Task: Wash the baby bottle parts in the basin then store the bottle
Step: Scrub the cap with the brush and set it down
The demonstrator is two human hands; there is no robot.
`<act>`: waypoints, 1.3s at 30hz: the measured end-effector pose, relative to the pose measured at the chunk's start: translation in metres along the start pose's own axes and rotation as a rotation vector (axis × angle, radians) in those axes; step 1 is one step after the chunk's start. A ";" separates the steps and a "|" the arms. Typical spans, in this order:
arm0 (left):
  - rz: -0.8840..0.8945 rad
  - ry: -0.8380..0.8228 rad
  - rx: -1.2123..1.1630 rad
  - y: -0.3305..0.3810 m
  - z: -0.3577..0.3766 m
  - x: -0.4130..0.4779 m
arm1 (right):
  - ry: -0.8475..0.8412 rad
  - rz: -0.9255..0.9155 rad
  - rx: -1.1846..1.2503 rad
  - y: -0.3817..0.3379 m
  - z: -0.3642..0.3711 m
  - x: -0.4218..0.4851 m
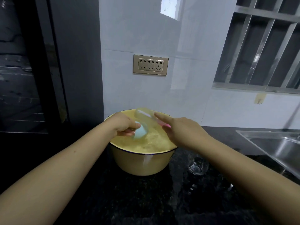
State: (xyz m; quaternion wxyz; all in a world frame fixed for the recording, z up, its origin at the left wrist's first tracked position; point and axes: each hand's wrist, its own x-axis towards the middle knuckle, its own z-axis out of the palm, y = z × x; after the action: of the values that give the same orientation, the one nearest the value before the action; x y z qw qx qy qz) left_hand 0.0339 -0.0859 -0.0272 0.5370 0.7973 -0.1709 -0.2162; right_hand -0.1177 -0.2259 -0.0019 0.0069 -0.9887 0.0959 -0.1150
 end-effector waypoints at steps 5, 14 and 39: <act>0.044 0.026 -0.152 0.004 0.006 -0.005 | -0.004 -0.031 -0.040 -0.010 0.005 -0.005; 0.248 -0.003 -0.042 0.009 0.003 -0.016 | -0.033 0.058 0.102 0.002 0.009 0.015; -0.099 0.226 -1.231 0.031 0.031 -0.024 | 0.058 0.099 0.434 -0.019 0.018 0.003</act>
State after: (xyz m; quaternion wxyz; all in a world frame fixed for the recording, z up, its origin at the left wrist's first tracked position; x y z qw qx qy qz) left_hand -0.0040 -0.1095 -0.0045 0.9018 0.3667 0.0799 -0.2142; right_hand -0.1075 -0.2082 -0.0179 0.2225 -0.9544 0.1173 -0.1606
